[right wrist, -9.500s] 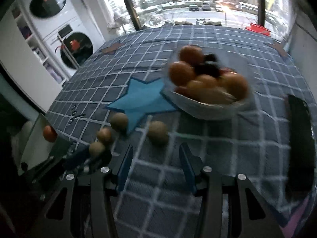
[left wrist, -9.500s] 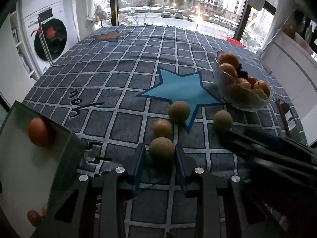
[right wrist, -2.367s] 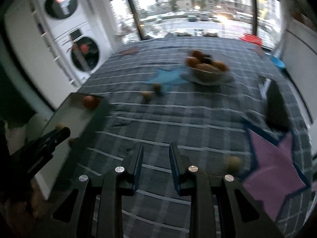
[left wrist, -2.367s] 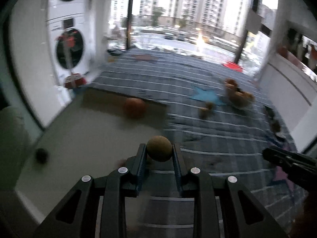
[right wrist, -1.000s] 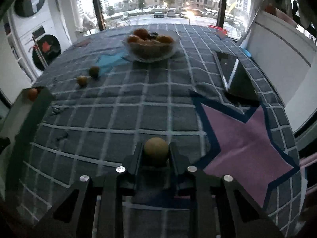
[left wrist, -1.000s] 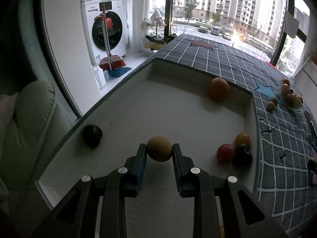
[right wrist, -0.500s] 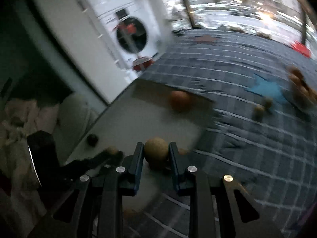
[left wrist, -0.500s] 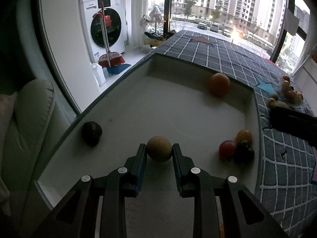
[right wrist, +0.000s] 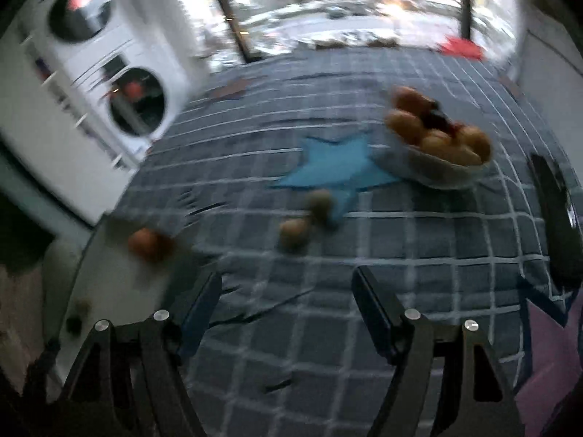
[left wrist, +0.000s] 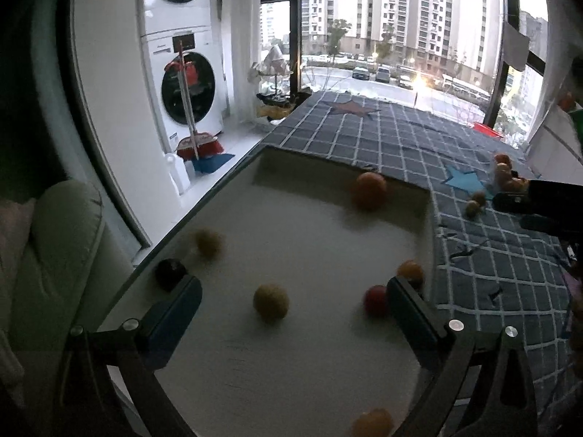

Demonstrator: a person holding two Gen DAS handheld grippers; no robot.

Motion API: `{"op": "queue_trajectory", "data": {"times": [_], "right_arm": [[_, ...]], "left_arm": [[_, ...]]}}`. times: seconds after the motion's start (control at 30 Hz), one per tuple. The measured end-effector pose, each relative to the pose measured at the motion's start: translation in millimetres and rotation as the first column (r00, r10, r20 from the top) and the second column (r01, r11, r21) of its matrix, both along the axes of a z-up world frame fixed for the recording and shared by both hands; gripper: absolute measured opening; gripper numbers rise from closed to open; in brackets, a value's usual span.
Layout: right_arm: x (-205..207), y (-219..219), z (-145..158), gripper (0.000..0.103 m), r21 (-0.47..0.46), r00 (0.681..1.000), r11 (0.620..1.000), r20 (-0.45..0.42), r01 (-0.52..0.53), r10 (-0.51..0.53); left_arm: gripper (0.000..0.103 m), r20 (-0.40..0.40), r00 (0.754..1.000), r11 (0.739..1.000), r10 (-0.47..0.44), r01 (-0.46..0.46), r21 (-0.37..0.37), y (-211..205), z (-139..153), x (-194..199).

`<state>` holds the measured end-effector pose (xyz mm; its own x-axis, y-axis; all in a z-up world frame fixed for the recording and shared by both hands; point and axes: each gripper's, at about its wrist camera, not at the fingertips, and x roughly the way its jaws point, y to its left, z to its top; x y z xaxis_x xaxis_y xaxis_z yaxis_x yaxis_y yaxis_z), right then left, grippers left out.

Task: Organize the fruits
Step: 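Grasp another apricot with the right gripper while the left gripper grasps one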

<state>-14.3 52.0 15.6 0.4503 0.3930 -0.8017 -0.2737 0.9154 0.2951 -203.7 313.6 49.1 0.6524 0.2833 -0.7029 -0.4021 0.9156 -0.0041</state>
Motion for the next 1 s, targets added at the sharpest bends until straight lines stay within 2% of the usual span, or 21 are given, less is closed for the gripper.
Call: {"op": "queue_trajectory", "data": {"times": [0.07, 0.37, 0.4, 0.43, 0.47, 0.6, 0.67, 0.8, 0.9, 1.0], "right_arm": [[20.0, -3.1, -7.1, 0.075, -0.001, 0.999, 1.0, -0.013, 0.031, -0.031], [68.0, 25.5, -30.2, 0.049, -0.04, 0.999, 0.999, -0.011, 0.037, -0.038], [71.2, 27.2, -34.1, 0.045, -0.054, 0.999, 0.998, -0.016, 0.039, -0.04], [72.0, 29.6, -34.3, 0.033, -0.067, 0.999, 0.997, 0.004, 0.043, -0.043], [73.1, 30.7, -35.2, 0.029, -0.076, 0.999, 0.996, 0.001, 0.036, -0.036], [66.1, 15.8, -31.8, 0.029, -0.054, 0.999, 0.998, 0.014, 0.039, -0.038], [59.1, -4.2, -27.1, 0.029, 0.008, 0.999, 0.999, 0.007, 0.031, -0.031], [34.7, -47.2, -20.6, 0.029, 0.039, 0.999, 0.999, 0.02, 0.034, -0.035], [9.5, -87.3, -21.8, 0.029, 0.058, 0.998, 0.996, 0.016, 0.061, -0.063], [-18.3, -122.1, -26.1, 0.029, 0.063, 0.995, 0.994, 0.021, 0.094, -0.096]], "left_arm": [[0.102, 0.002, 1.0, 1.0, -0.018, 0.018, 0.014, -7.0, 3.0, 0.9], [0.102, -0.014, 0.996, 0.995, -0.092, 0.093, 0.045, -31.5, 13.8, 5.5], [0.102, -0.015, 0.995, 0.994, -0.101, 0.102, 0.047, -34.2, 16.3, 7.9], [0.102, -0.014, 0.994, 0.993, -0.107, 0.107, 0.049, -36.4, 18.0, 9.1], [0.102, -0.012, 0.993, 0.992, -0.116, 0.117, 0.053, -39.6, 20.6, 11.3], [0.102, -0.015, 0.986, 0.983, -0.165, 0.166, 0.072, -57.3, 31.0, 27.0], [0.102, -0.014, 0.981, 0.978, -0.194, 0.195, 0.072, -67.5, 36.6, 37.4], [0.102, -0.019, 0.964, 0.962, -0.264, 0.264, 0.066, -98.8, 42.8, 66.2], [0.102, -0.046, 0.951, 0.95, -0.304, 0.307, 0.056, -126.9, 37.4, 98.1], [0.101, -0.093, 0.949, 0.95, -0.301, 0.307, 0.058, -148.3, 21.5, 134.2]]}}
